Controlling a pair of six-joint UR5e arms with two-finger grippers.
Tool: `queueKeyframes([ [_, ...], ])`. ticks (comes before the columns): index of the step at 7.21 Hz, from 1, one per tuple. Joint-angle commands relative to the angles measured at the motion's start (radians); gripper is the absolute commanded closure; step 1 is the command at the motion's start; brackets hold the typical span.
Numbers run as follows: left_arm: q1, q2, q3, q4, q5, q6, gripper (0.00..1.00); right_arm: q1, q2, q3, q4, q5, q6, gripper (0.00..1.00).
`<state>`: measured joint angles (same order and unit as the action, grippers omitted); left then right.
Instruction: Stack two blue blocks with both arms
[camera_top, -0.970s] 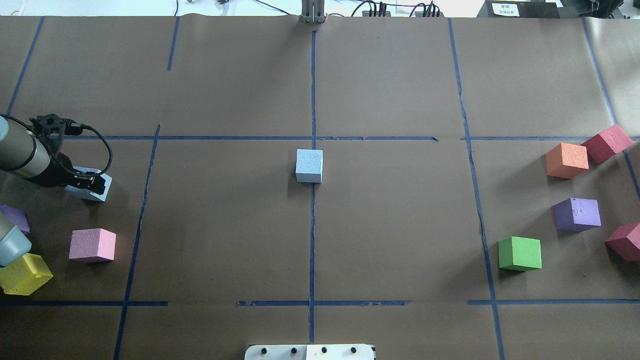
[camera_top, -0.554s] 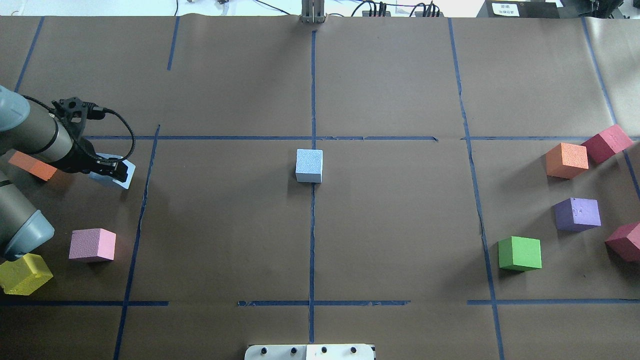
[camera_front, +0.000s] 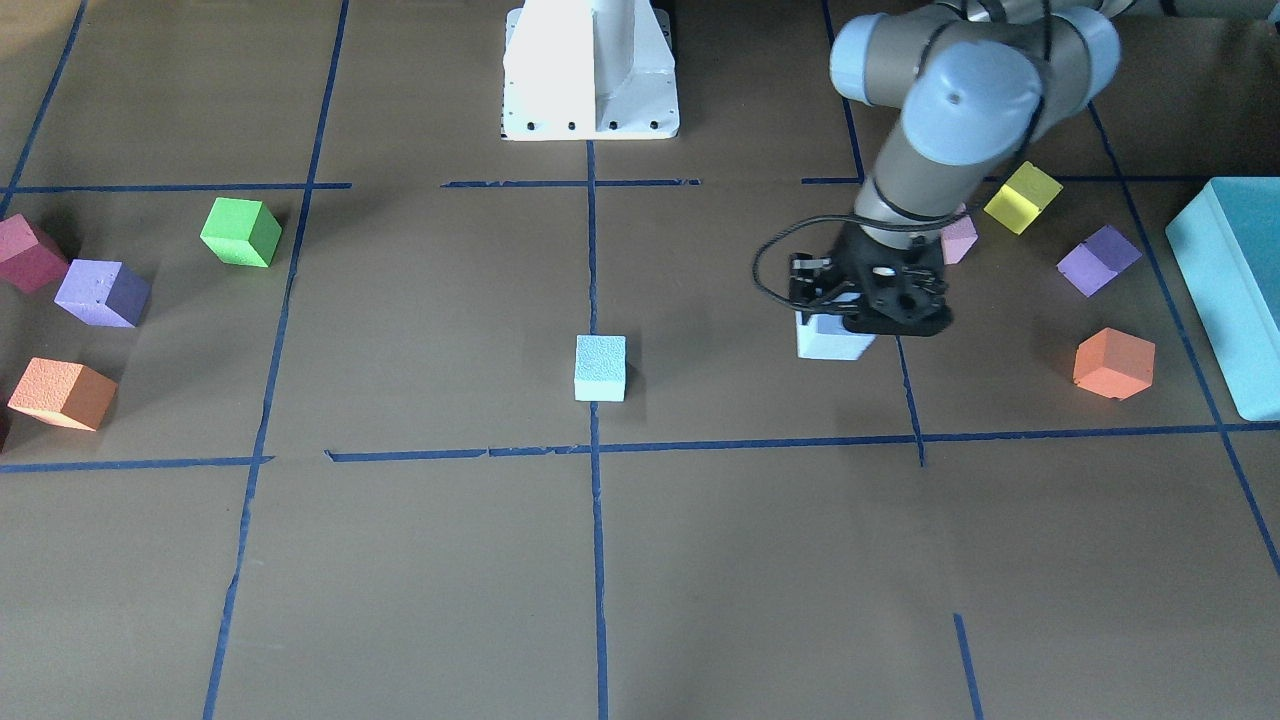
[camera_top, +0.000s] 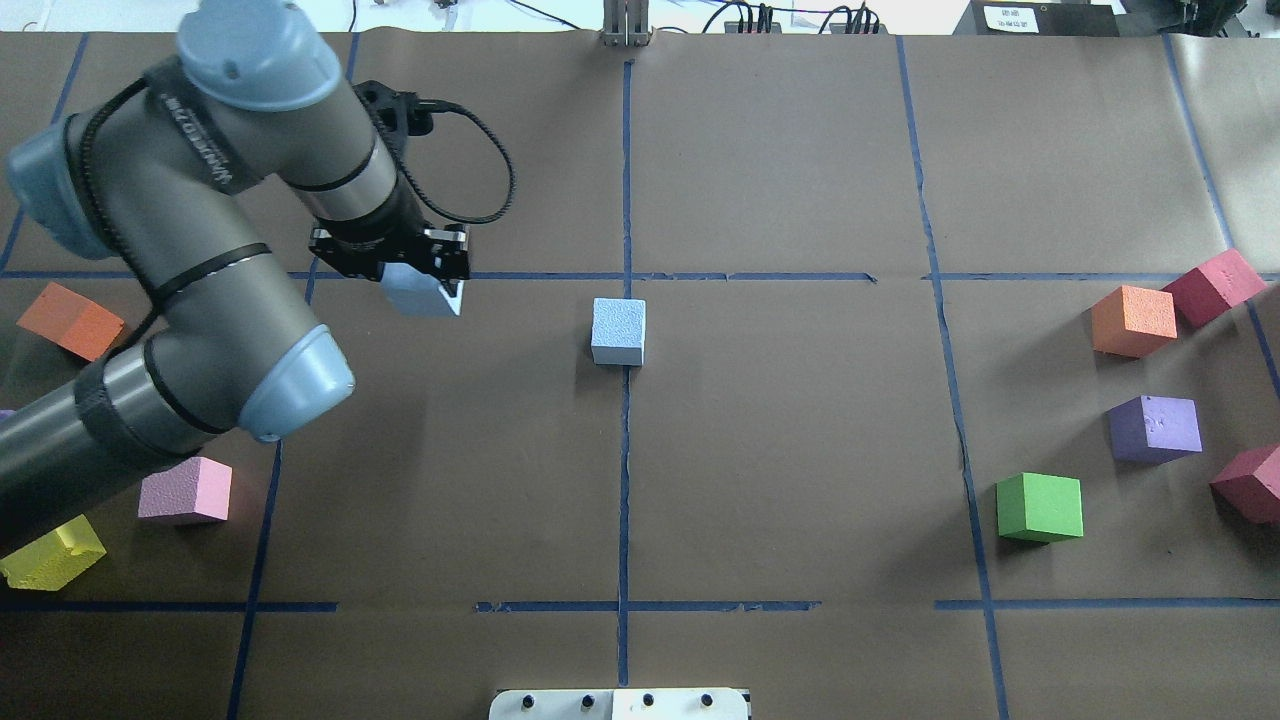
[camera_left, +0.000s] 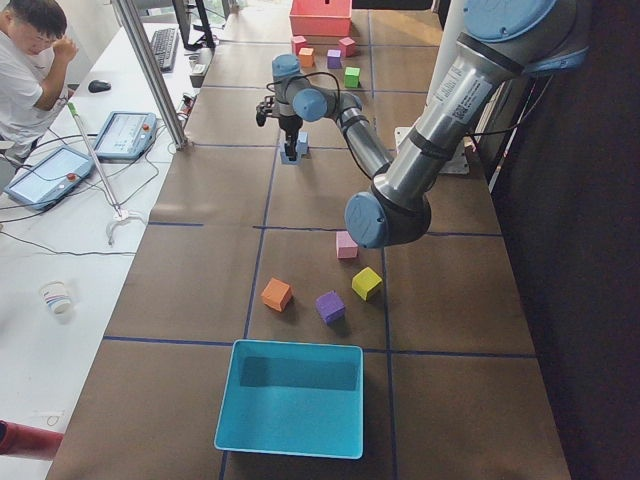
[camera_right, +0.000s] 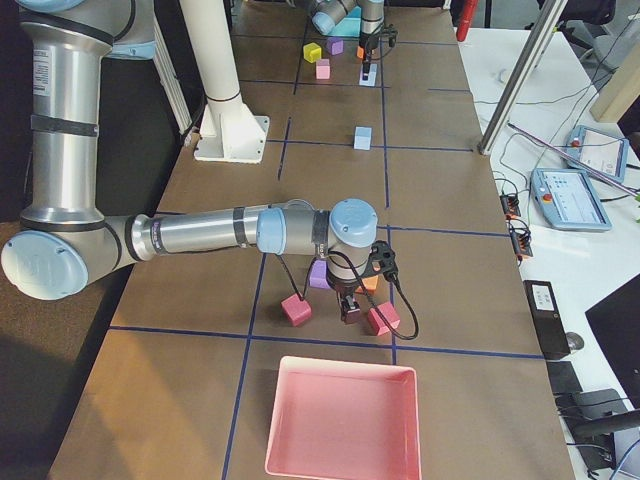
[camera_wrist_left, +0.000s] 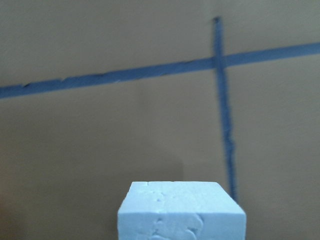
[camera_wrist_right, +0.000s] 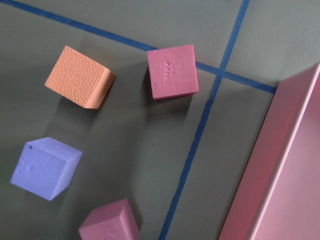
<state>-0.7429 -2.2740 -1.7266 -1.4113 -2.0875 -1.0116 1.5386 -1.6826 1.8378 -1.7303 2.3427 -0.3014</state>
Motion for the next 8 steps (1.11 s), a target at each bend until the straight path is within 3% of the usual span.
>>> queueKeyframes([
  [1,0.142,-0.206,0.178,-0.012,0.126,-0.134,0.9,0.0,0.0,-0.002,0.0,0.003,0.001,0.01],
  [3,0.158,-0.226,0.303,-0.154,0.138,-0.136,0.9,0.0,0.0,0.0,0.0,0.003,0.005,0.01],
  [6,0.158,-0.265,0.361,-0.156,0.138,-0.136,0.88,0.0,0.0,-0.002,0.0,0.003,0.007,0.01],
  [7,0.158,-0.272,0.37,-0.156,0.138,-0.139,0.81,0.0,0.0,-0.002,0.0,0.003,0.007,0.01],
  [8,0.158,-0.285,0.392,-0.156,0.138,-0.14,0.62,0.0,0.001,0.0,0.0,0.003,0.007,0.01],
])
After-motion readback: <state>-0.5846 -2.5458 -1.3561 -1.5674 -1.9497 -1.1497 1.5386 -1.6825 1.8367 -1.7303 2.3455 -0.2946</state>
